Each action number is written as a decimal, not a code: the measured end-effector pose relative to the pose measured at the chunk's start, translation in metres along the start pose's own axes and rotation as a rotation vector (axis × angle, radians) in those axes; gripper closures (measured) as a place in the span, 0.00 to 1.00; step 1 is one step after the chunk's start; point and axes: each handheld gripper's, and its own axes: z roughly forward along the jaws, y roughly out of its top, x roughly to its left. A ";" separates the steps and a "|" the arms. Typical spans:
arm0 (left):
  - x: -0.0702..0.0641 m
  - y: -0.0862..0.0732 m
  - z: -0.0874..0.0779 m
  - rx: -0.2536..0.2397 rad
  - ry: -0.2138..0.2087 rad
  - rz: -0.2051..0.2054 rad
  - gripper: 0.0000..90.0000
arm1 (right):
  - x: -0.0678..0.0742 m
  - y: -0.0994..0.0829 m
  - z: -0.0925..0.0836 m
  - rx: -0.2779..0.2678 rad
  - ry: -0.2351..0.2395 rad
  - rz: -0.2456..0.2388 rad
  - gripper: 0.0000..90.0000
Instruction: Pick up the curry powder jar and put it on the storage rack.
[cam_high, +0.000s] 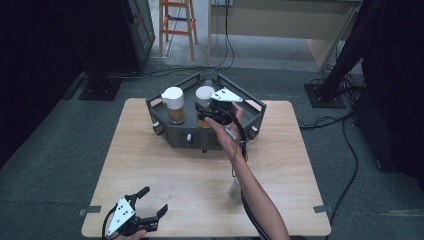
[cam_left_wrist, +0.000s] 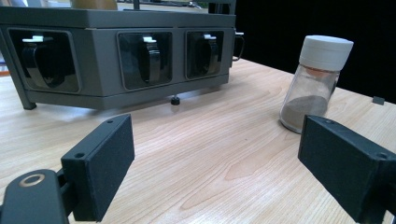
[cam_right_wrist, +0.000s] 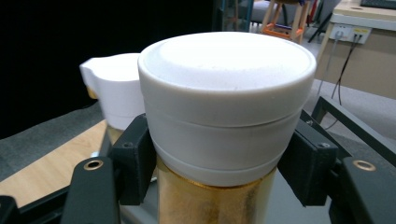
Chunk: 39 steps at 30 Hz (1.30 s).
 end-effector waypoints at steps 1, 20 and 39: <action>0.000 0.000 0.000 0.000 0.000 0.000 0.12 | 0.000 0.000 0.002 0.001 -0.007 0.002 0.39; 0.001 0.000 0.000 -0.001 0.000 -0.002 0.12 | 0.002 -0.010 0.034 0.011 -0.050 0.020 0.39; 0.001 0.000 -0.001 -0.005 -0.002 -0.002 0.12 | 0.007 -0.020 0.045 0.016 -0.042 0.034 0.39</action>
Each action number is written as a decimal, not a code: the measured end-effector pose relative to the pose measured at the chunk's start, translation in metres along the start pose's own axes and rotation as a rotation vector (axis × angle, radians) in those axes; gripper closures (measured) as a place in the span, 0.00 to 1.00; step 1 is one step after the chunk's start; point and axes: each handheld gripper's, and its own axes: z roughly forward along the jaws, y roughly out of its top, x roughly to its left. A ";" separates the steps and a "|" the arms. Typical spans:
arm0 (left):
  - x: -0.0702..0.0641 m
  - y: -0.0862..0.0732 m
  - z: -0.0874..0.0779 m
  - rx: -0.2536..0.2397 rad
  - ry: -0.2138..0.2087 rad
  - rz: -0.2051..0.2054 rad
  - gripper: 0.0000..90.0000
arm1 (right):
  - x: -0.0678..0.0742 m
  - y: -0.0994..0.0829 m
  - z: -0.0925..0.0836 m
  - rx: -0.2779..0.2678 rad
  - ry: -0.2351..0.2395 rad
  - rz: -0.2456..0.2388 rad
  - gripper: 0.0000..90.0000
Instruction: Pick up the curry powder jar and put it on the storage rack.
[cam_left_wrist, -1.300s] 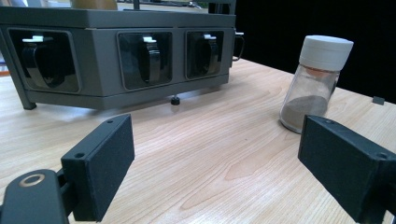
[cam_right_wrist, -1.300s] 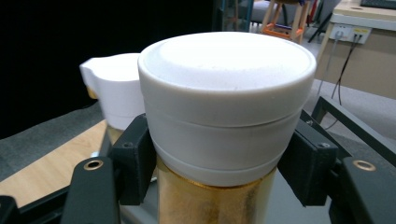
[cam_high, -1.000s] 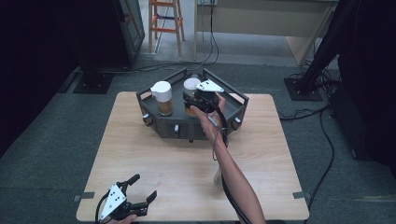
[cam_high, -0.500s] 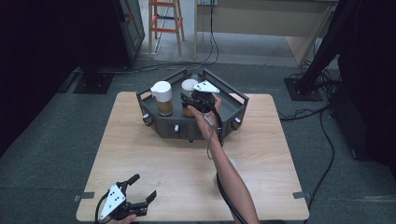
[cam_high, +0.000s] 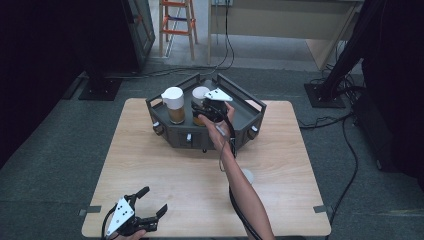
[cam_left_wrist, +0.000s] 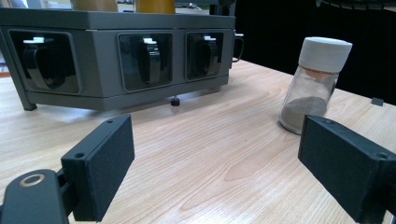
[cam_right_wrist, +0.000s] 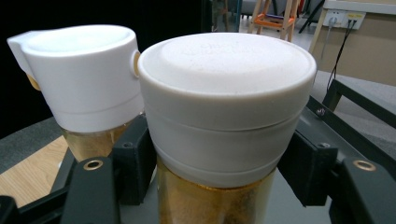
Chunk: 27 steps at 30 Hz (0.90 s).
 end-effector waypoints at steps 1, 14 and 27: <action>0.000 0.000 0.000 0.000 0.000 0.001 0.12 | 0.000 -0.002 0.000 -0.007 0.000 0.000 0.39; -0.001 0.000 0.001 0.001 -0.004 0.001 0.12 | 0.010 0.001 -0.003 0.017 -0.038 -0.033 0.32; -0.001 0.000 0.001 0.009 -0.006 0.003 0.12 | 0.003 -0.001 -0.020 0.005 -0.015 0.040 0.02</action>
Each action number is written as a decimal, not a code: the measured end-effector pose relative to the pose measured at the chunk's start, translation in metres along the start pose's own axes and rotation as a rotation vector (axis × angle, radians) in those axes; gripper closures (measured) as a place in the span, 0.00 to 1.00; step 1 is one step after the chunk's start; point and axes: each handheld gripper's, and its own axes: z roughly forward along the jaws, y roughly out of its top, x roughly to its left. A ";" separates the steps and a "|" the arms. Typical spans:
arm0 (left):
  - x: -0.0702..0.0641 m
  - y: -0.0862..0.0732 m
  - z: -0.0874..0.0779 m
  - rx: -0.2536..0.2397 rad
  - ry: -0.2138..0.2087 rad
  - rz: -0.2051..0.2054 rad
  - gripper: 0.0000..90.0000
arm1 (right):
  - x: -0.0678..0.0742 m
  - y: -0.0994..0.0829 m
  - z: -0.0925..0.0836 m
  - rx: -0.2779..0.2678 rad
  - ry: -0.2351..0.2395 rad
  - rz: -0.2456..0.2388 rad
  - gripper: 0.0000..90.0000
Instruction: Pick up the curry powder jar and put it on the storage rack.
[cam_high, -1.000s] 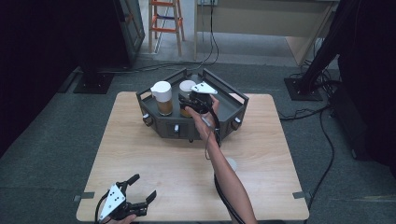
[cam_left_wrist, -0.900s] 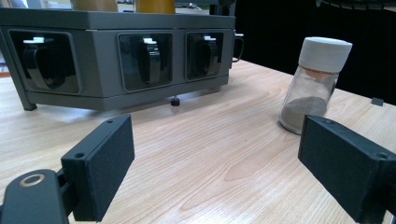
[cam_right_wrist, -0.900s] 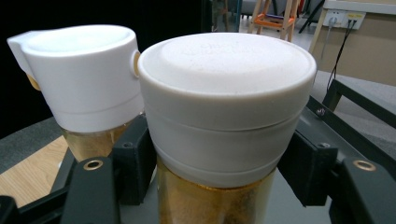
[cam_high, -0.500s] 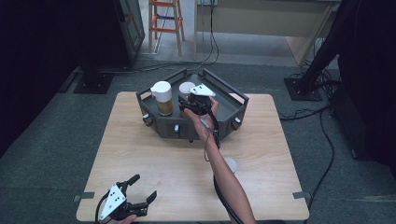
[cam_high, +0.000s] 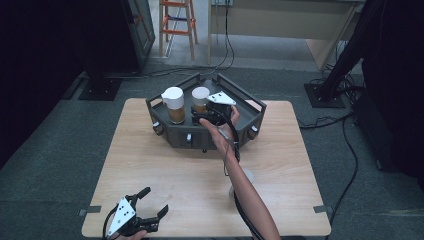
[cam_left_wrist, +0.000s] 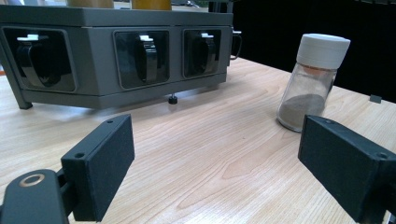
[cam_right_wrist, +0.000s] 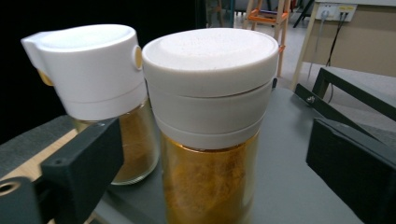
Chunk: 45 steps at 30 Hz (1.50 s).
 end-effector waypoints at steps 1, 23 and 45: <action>0.000 0.000 0.000 0.001 -0.001 0.000 0.12 | 0.000 0.000 -0.002 0.001 0.002 0.005 0.02; 0.000 0.000 0.000 -0.002 0.001 0.001 0.12 | -0.004 -0.008 -0.042 -0.053 0.073 0.004 0.02; -0.001 0.000 0.000 0.000 0.002 0.004 0.12 | -0.025 -0.035 -0.094 -0.115 0.113 -0.008 0.02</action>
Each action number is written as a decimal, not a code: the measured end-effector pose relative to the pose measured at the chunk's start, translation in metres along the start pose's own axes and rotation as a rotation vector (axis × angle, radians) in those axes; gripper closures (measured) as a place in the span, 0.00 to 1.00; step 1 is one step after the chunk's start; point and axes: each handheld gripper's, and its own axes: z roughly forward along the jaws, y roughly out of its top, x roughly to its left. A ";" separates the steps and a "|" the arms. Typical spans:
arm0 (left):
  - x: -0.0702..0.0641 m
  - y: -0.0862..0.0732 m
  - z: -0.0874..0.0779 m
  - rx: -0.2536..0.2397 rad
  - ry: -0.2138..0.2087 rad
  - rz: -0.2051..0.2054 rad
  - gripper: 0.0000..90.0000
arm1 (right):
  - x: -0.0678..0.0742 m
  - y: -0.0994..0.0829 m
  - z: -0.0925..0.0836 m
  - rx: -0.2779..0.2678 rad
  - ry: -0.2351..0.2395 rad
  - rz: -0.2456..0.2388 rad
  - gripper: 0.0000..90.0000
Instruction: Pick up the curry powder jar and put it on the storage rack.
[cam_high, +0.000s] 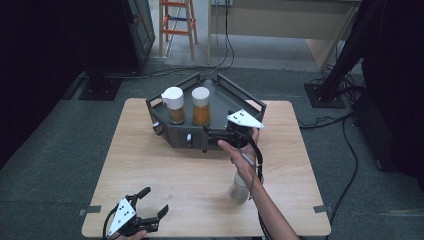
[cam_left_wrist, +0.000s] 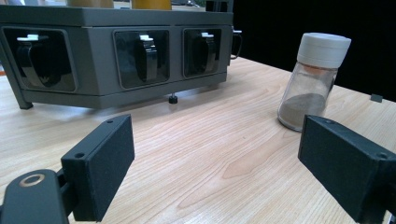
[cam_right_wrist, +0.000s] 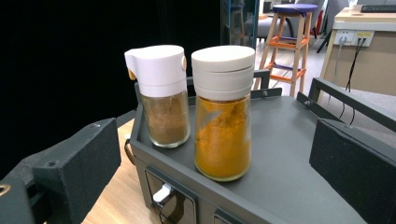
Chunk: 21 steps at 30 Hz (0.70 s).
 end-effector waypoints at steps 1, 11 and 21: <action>0.000 0.000 0.000 0.000 0.000 -0.001 0.12 | -0.001 -0.002 -0.002 -0.004 -0.001 -0.002 0.02; 0.000 -0.001 0.001 0.000 0.002 -0.004 0.12 | -0.010 -0.018 -0.027 -0.017 -0.011 -0.008 0.02; 0.000 -0.001 0.001 0.008 0.003 -0.004 0.12 | -0.022 -0.037 -0.055 -0.022 -0.050 -0.018 0.02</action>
